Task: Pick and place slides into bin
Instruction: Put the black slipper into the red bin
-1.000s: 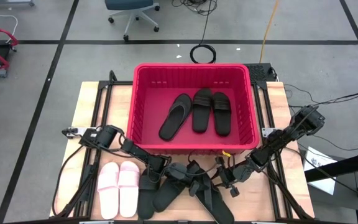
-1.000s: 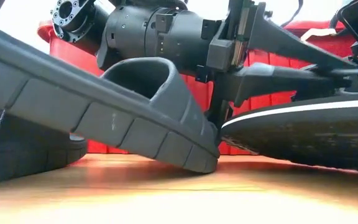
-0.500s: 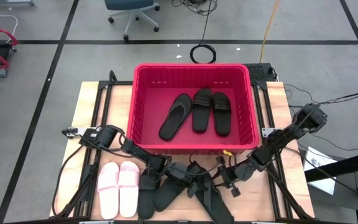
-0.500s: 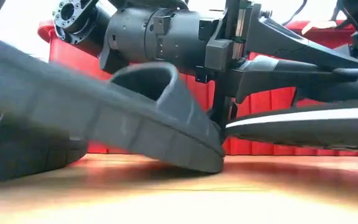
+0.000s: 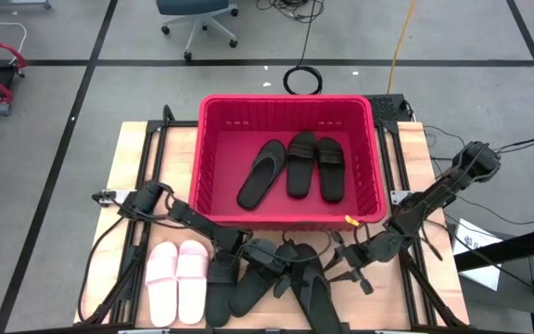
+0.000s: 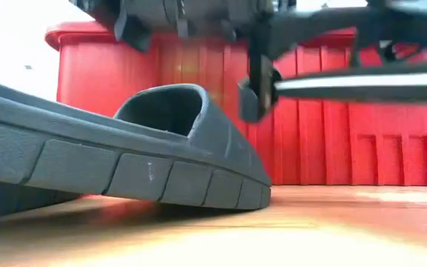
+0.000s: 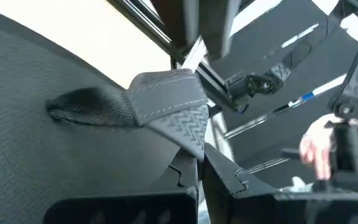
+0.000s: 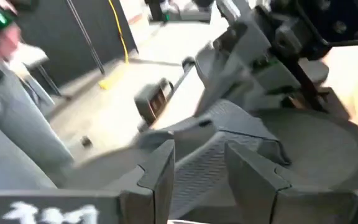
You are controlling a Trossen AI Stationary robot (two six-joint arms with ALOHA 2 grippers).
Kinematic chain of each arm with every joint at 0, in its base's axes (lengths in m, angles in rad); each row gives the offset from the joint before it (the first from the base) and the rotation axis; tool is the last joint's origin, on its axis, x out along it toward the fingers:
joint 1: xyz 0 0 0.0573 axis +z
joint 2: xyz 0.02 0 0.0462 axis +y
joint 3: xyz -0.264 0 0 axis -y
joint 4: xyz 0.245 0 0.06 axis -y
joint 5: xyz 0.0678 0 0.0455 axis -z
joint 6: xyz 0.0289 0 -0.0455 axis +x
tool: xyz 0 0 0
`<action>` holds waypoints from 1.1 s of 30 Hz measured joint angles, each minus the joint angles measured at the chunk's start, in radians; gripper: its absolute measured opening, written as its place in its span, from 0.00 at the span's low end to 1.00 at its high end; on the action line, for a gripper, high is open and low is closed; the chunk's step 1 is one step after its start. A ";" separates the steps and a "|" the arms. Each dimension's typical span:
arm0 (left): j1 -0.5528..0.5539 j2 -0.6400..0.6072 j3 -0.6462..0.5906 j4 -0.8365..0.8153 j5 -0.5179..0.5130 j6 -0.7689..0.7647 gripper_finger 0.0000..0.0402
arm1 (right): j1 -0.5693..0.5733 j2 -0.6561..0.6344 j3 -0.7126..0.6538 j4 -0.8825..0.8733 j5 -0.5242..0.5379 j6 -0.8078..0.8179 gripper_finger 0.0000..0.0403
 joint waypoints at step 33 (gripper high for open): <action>-0.047 -0.510 0.001 -0.590 -0.081 0.150 0.00 | 0.066 -0.342 0.013 0.011 0.093 -0.146 0.32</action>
